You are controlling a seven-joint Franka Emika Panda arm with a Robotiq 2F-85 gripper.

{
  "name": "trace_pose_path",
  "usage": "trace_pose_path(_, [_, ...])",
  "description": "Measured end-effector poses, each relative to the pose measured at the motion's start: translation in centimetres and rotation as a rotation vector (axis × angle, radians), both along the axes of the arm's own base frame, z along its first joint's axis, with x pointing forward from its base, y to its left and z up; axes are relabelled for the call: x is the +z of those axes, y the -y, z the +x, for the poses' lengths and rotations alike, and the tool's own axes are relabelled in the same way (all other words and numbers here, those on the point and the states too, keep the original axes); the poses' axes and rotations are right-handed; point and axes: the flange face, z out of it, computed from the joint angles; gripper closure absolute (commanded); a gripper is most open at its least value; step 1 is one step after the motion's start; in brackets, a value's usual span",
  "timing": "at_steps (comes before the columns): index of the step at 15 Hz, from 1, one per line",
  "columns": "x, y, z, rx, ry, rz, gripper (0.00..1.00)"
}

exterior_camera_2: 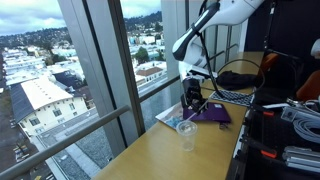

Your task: Put the straw into the cup through the lid

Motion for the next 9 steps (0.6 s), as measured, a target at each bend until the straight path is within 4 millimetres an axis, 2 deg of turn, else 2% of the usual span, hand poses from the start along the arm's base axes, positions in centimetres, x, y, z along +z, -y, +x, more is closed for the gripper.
trace_pose_path(9, [-3.0,0.6,1.3,-0.064,-0.014,0.048,1.00])
